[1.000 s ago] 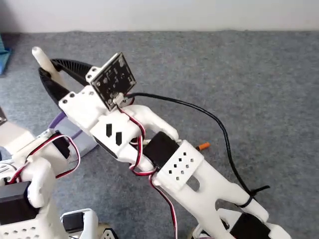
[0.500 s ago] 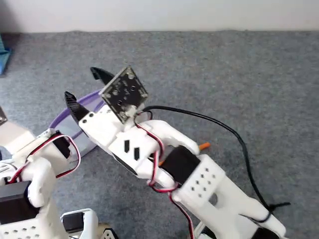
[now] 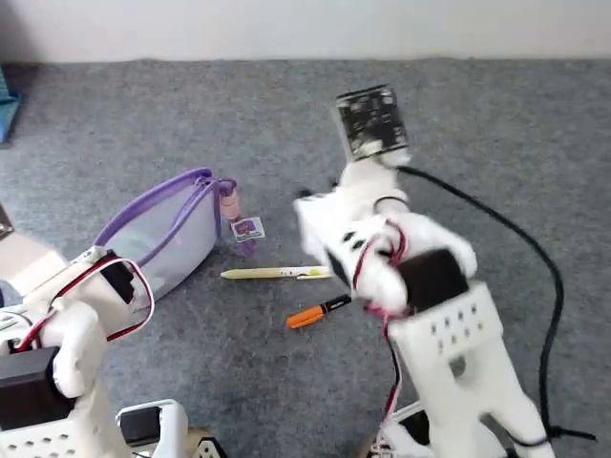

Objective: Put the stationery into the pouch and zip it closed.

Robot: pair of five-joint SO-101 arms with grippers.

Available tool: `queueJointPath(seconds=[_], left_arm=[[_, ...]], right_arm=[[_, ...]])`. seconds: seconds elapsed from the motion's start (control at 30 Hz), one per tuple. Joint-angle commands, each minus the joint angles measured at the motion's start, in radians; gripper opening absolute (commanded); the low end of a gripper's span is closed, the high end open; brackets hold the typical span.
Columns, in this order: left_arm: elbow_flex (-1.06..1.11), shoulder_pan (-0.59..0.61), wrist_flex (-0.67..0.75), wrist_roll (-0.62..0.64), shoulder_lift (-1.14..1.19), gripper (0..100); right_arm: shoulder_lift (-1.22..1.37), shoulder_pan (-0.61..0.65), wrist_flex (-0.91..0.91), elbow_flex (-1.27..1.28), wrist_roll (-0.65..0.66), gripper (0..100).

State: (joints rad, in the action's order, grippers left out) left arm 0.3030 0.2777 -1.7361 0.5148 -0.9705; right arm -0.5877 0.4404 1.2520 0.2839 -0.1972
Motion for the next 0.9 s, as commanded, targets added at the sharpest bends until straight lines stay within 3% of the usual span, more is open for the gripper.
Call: queueJointPath(seconds=[0.0,0.17,0.37,0.87], left_arm=[[-0.031,0.002,-0.015,0.009,0.006,1],[-0.031,0.002,-0.015,0.009,0.006,1],[-0.031,-0.002,-0.015,0.009,0.006,1],[-0.031,0.002,-0.015,0.009,0.006,1]], right_arm=[[0.094,-0.124,0.140,-0.020,-0.121,12.7],[0.285,-0.219,0.182,-0.025,-0.261,12.7],[0.504,-0.220,0.174,-0.026,-0.367,12.7],[0.917,-0.262,0.159,-0.238,-0.411,12.3]])
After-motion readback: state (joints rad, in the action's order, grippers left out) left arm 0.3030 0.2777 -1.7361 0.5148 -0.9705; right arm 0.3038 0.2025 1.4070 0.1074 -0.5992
